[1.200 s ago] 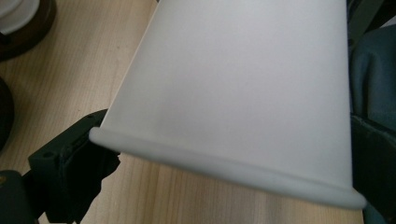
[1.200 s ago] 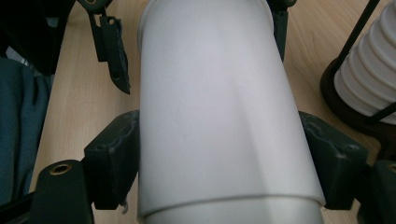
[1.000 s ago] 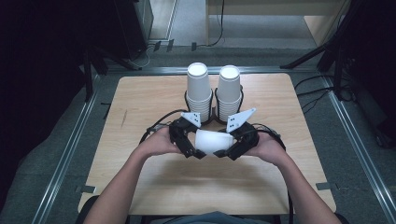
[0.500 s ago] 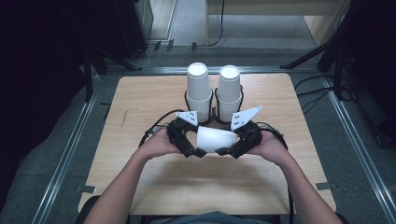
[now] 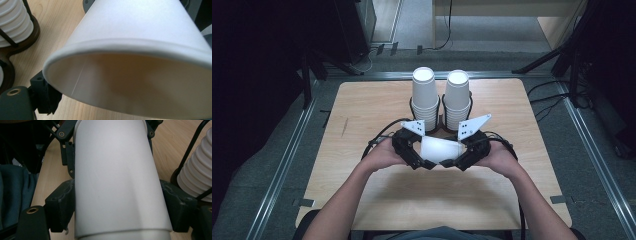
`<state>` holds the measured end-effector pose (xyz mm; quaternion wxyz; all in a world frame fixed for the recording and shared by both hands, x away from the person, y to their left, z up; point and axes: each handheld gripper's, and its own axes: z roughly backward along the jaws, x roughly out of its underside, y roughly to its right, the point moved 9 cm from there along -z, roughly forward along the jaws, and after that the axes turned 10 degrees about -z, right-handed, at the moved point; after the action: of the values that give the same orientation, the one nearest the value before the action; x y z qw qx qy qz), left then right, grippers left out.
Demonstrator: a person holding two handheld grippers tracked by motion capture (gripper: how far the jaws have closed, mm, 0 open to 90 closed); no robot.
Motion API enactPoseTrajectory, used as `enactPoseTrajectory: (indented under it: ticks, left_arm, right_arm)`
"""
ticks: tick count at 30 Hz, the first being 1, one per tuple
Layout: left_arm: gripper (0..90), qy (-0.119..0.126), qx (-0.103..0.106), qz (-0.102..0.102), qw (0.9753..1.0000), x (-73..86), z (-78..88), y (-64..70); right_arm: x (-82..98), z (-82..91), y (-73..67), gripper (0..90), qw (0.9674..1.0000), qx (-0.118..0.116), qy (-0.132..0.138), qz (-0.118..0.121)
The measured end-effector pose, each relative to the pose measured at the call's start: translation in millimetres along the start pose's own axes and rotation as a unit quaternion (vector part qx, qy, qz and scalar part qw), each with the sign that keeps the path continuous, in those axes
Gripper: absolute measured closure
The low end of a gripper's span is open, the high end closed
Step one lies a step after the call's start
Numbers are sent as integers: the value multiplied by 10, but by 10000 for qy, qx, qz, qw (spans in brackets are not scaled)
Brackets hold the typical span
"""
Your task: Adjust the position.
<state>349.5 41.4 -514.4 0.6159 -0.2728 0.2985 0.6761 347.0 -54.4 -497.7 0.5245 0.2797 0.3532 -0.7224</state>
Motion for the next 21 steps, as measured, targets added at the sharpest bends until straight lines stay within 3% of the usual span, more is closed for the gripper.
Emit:
enactPoseTrajectory:
  ticks: [3, 6, 10, 15, 21]
  left_arm:
    - [96, -10, 68, 49, 10000, 6, 4, 8]
    - [96, -96, -14, 103, 9999, 25, 22, -19]
    - [96, -167, 2, 169, 9997, 49, 80, -38]
    - [96, -246, -53, 274, 9993, 58, 144, -73]
    - [96, -460, -152, 190, 9986, 61, 215, -115]
  right_arm:
    - [3, -5, -8, 219, 10000, -12, -15, -1]
    - [-15, -7, 10, 189, 9999, 65, 32, -86]
    - [-10, -9, 37, 177, 9993, 81, -73, -360]
    - [61, -12, 80, 173, 9989, 173, -255, -355]
    - [97, 1, 129, 173, 9982, 292, -348, -390]
